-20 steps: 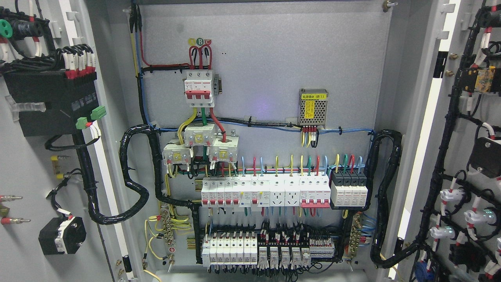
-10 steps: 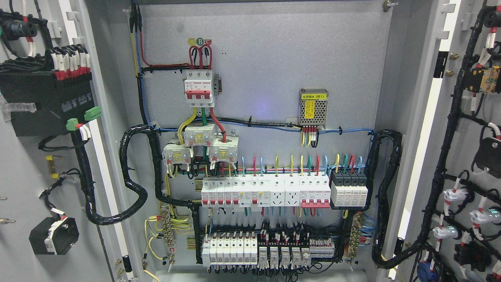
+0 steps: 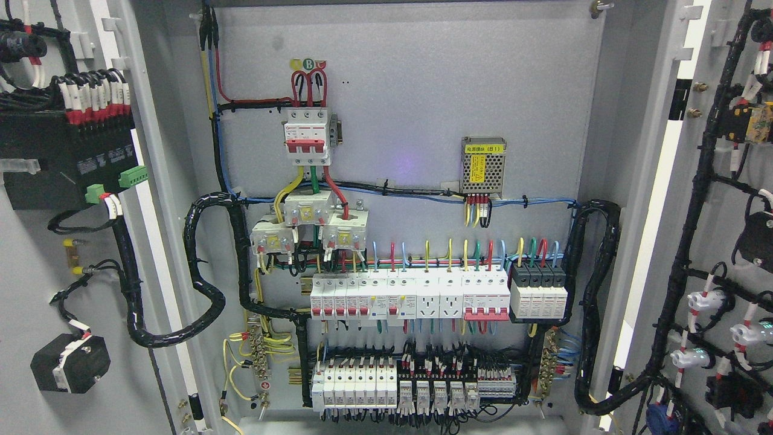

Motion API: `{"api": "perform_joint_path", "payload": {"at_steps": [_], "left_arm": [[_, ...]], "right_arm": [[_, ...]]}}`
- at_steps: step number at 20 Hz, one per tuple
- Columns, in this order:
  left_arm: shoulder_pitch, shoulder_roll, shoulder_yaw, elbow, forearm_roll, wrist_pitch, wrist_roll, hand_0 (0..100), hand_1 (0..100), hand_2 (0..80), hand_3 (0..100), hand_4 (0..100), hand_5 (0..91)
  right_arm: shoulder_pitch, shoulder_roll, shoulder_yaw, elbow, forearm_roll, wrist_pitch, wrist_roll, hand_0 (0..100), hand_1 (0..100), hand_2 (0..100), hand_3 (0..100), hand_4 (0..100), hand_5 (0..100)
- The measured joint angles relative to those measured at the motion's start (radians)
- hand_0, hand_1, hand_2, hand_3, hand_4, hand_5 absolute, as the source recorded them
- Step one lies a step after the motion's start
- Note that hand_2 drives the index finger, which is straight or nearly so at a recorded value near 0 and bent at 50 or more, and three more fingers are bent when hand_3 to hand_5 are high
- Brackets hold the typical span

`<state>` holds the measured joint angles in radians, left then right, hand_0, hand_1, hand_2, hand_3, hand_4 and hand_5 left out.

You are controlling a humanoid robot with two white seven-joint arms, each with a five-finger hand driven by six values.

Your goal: Open door with both hands

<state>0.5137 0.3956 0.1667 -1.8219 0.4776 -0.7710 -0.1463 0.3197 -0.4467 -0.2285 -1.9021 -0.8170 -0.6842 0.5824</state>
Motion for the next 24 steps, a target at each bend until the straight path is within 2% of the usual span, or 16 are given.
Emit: {"api": "perform_joint_path", "payload": {"at_steps": [11,15,24], "left_arm": [[-0.026,0.006,0.076,0.025,0.046,0.0,-0.001,0,0,0.0,0,4,0.0],[-0.05,0.009,0.1,0.038,0.06,0.0,-0.003,0,0,0.0,0,4,0.0],[-0.103,0.03,0.148,0.073,0.087,0.0,-0.002,0,0,0.0,0,4,0.0]], "right_arm": [[0.0,-0.048,-0.03,0.044,-0.114,0.017,0.1,0,0,0,0,0,0],[0.0,-0.066,-0.039,0.06,-0.145,0.031,0.115,0,0,0,0,0,0],[-0.006,-0.111,-0.056,0.1,-0.174,0.049,0.12,0,0,0,0,0,0]]}}
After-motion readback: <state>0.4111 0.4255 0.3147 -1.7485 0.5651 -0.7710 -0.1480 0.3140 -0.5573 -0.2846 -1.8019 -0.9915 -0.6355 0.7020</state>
